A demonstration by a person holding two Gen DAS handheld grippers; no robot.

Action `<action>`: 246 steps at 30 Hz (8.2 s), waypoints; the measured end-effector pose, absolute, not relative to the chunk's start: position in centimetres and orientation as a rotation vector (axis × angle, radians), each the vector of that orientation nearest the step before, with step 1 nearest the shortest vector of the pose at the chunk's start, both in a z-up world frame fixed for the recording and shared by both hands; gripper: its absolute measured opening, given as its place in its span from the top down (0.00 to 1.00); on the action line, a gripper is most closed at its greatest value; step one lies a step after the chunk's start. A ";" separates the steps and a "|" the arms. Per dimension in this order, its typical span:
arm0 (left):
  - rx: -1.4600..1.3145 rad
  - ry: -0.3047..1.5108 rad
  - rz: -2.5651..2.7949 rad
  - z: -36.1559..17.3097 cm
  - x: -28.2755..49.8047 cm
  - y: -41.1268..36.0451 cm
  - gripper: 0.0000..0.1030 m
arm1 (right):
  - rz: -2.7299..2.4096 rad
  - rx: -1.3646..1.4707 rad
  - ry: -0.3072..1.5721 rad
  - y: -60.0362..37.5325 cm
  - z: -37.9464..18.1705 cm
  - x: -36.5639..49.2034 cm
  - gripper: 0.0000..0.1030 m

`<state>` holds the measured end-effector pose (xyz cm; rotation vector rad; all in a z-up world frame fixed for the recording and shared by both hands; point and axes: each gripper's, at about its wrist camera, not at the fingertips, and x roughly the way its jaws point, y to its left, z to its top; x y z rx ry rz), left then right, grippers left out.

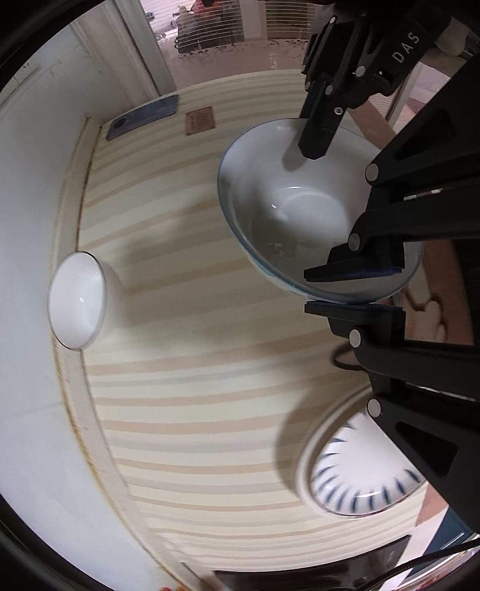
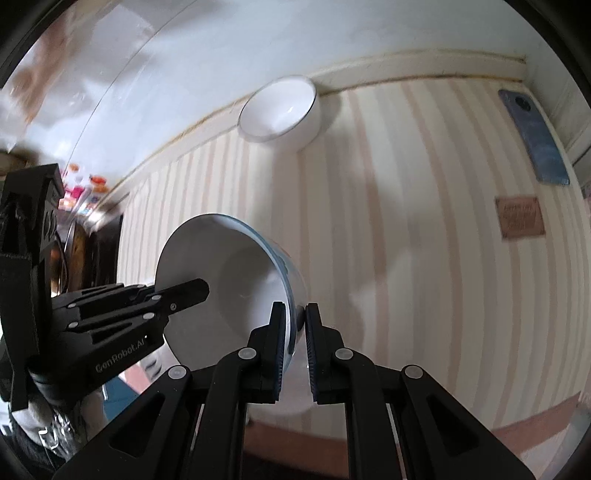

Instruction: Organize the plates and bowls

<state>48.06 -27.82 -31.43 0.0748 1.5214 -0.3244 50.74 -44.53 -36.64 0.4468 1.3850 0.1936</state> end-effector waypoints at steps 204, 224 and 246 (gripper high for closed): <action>0.028 1.240 -0.491 -18.8 38.1 -23.9 0.09 | 0.011 0.286 1.154 -41.3 -21.5 35.3 0.13; -0.013 1.446 -0.487 -30.8 45.9 -25.6 0.09 | 0.187 0.637 1.285 -45.7 -34.4 40.1 0.11; -0.292 1.714 -0.611 -42.0 49.7 -27.3 0.35 | 0.326 0.919 1.429 -44.7 -52.0 47.2 0.41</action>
